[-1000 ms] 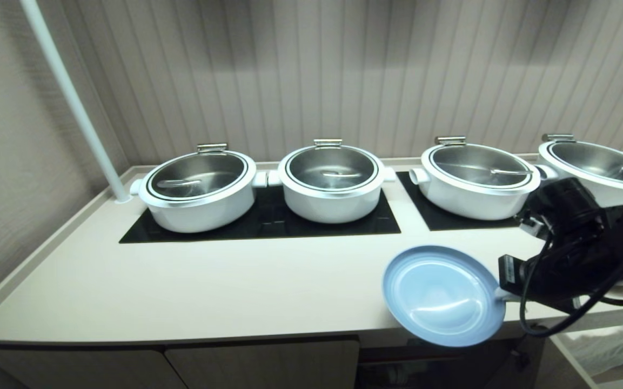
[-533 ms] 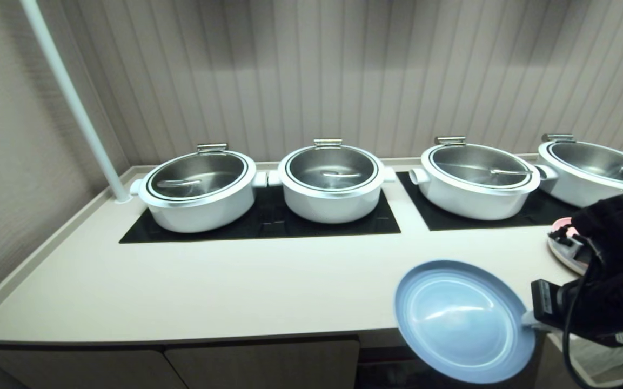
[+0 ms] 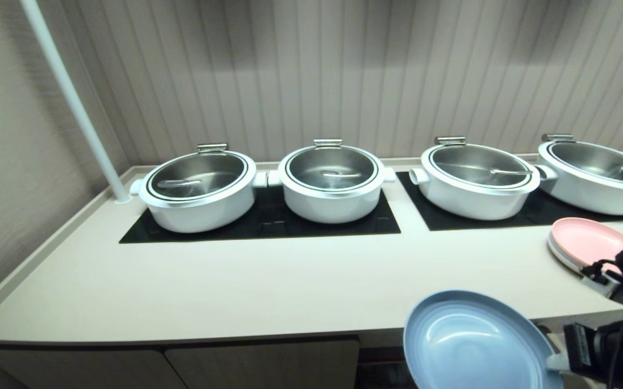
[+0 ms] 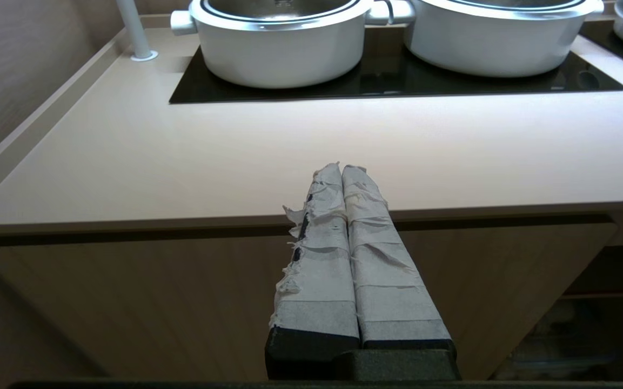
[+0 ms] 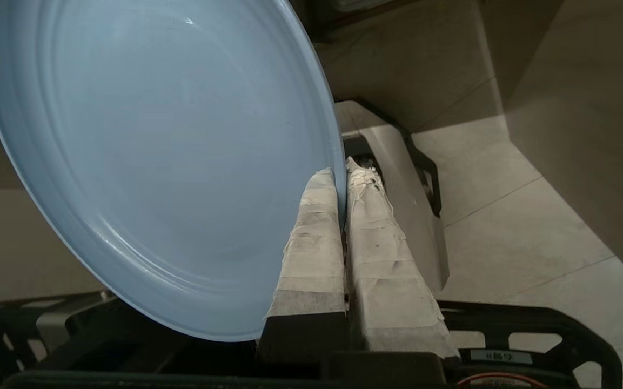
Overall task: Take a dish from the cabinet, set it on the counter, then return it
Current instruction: Put it back into the cabinet
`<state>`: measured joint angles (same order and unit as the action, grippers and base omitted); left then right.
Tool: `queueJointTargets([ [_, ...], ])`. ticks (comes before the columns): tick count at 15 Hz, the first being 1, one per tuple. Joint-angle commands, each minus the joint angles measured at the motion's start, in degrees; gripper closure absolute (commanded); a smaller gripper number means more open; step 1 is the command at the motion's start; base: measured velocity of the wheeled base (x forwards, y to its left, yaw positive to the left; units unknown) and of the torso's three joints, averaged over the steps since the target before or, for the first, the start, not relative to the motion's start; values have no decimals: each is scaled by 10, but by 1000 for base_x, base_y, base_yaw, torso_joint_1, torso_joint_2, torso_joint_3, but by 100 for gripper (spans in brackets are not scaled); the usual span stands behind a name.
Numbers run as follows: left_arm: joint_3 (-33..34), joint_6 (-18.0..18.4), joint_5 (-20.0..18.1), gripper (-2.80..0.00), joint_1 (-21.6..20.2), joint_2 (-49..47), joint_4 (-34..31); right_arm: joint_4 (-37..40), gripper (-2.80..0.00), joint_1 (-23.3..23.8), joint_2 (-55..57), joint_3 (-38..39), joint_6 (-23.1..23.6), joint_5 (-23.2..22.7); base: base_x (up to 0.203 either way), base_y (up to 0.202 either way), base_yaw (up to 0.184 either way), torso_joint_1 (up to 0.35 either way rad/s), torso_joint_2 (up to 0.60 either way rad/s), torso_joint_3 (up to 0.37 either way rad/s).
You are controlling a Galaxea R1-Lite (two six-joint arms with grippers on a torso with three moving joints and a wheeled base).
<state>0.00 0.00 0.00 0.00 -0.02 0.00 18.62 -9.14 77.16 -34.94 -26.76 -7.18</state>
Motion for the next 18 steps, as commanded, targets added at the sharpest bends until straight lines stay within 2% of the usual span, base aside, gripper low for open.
queueJointTargets([
  [1,0,0,0,0,0,0,0,2,0,0,-38,25,-2,-9,0,0,0,0,0,0],
  [8,0,0,0,0,0,0,0,3,0,-2,-108,112,4,-22,0,0,0,0,0,0],
  [10,0,0,1,0,0,0,0,4,0,-1,-121,131,28,-22,0,0,0,0,0,0],
  [18,0,0,0,0,0,0,0,0,0,-2,-106,150,32,-24,0,0,0,0,0,0],
])
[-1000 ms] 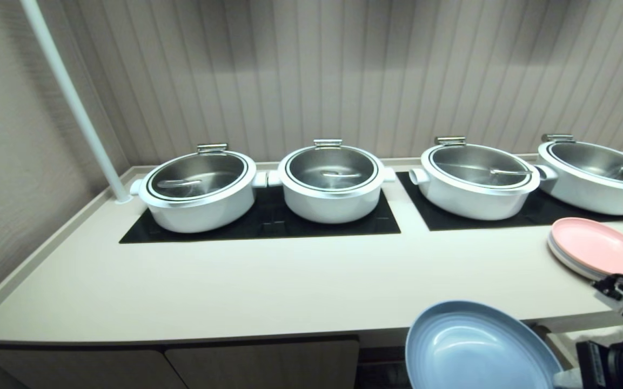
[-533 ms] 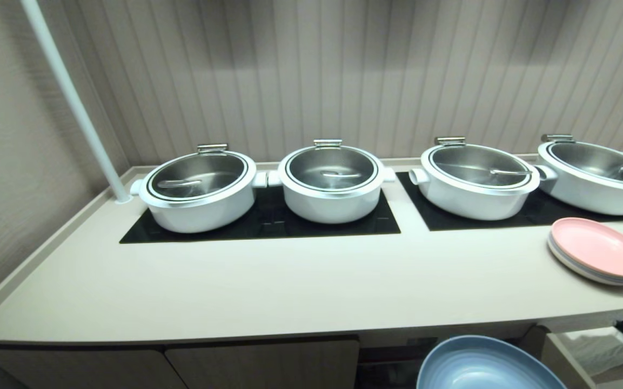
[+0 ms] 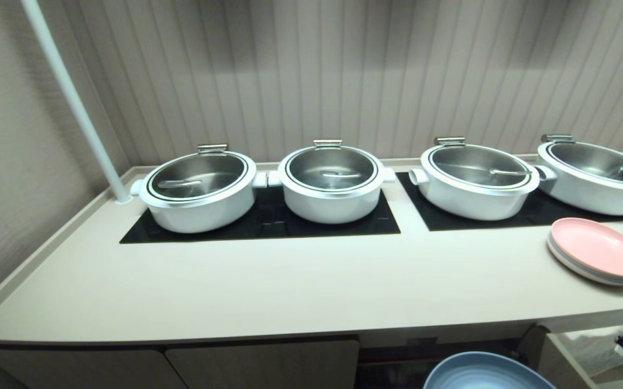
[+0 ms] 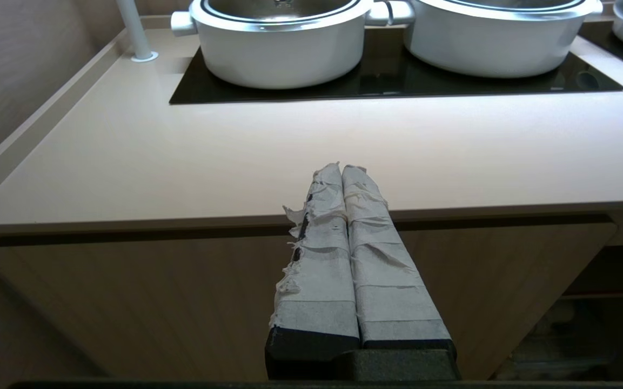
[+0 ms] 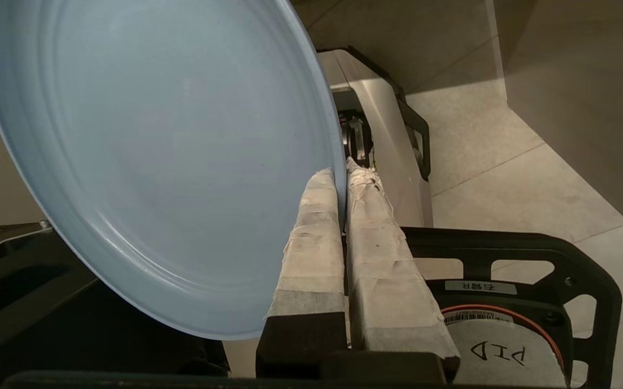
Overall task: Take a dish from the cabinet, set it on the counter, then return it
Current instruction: Put it back into the cabinet
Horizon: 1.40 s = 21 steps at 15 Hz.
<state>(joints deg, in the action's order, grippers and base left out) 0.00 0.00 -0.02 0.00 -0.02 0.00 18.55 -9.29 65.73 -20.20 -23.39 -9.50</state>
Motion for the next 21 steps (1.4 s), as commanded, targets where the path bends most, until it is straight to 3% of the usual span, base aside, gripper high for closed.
queueJointTargets([
  [1,0,0,0,0,0,0,0,1,0,0,9,3,-2,-1,0,0,0,0,0,0],
  [21,0,0,1,0,0,0,0,-35,0,-3,14,-2,-3,-7,0,0,0,0,0,0],
])
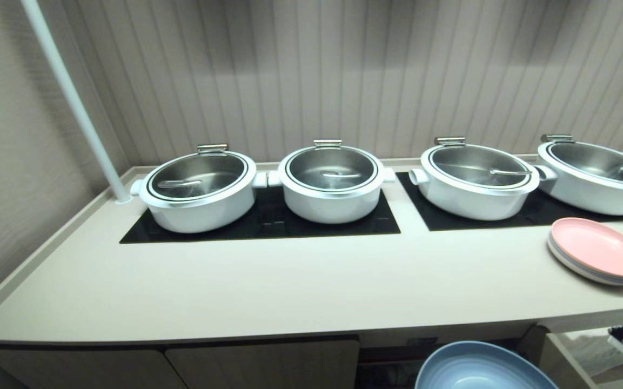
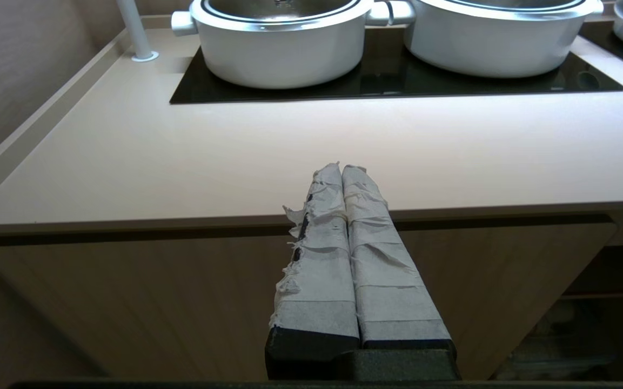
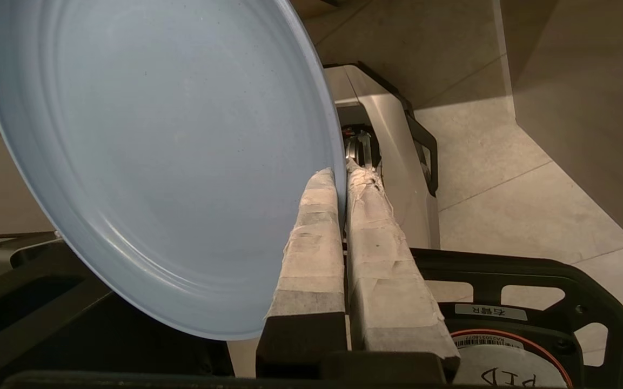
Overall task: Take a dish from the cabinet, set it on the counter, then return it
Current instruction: Put it back into the cabinet
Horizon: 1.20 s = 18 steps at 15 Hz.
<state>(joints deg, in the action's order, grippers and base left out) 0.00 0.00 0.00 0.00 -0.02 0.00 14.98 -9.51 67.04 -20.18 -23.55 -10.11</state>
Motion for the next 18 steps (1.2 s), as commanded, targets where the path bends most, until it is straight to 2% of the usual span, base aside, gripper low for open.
queueJointTargets([
  [1,0,0,1,0,0,0,0,1,0,-1,1,-2,-1,-1,0,0,0,0,0,0],
  [18,0,0,0,0,0,0,0,4,0,-4,-4,1,-4,2,0,0,0,-11,24,12],
])
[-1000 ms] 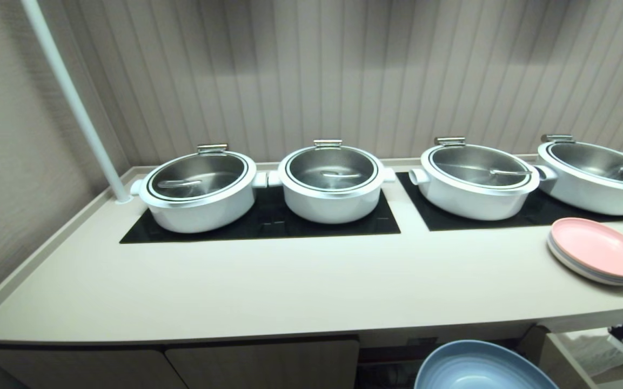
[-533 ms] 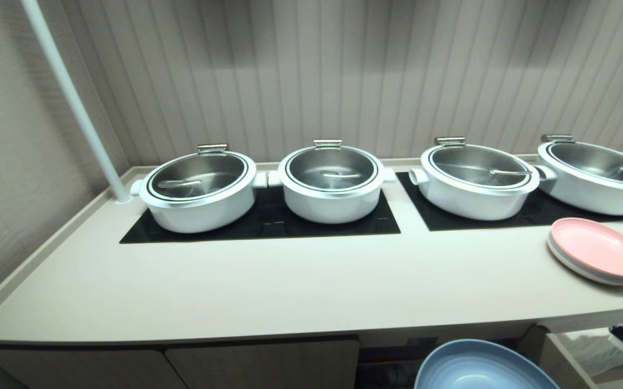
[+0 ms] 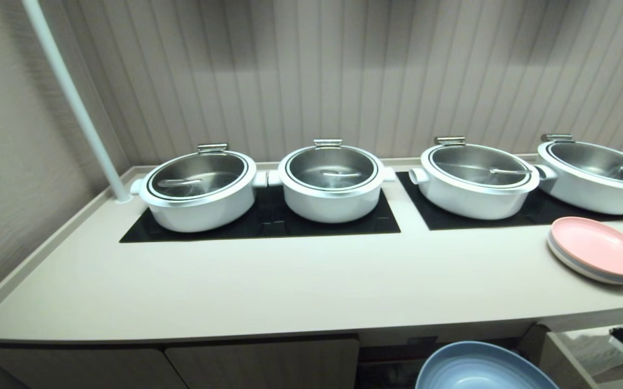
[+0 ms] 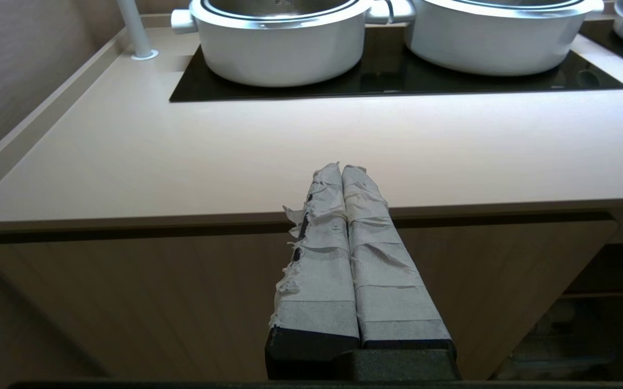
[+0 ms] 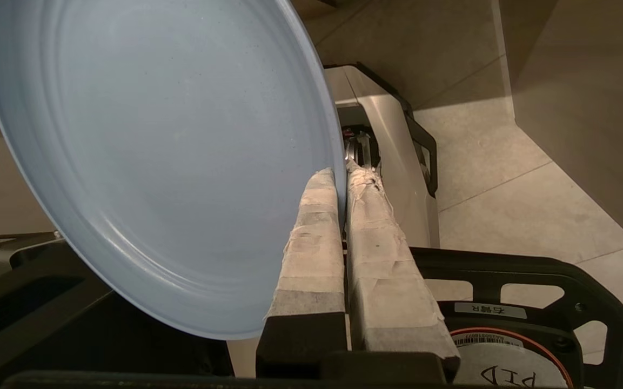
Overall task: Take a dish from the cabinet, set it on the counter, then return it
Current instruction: Put it back into the cabinet
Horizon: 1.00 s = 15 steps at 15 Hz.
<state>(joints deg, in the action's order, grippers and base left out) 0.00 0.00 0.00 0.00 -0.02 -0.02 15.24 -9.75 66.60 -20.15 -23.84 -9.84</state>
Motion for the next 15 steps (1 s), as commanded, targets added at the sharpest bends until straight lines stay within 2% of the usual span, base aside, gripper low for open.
queueJointTargets([
  [1,0,0,0,0,0,0,0,1,0,-3,0,1,-1,-1,0,0,0,-38,112,50],
  [3,0,0,1,0,0,0,0,1,0,-5,0,1,-3,-1,0,0,0,-56,120,63],
  [6,0,0,0,0,0,0,0,1,0,-8,0,1,-30,-1,0,0,0,-51,118,60],
  [15,0,0,0,0,0,0,0,0,0,-8,1,3,-31,-1,0,0,0,-62,136,69],
])
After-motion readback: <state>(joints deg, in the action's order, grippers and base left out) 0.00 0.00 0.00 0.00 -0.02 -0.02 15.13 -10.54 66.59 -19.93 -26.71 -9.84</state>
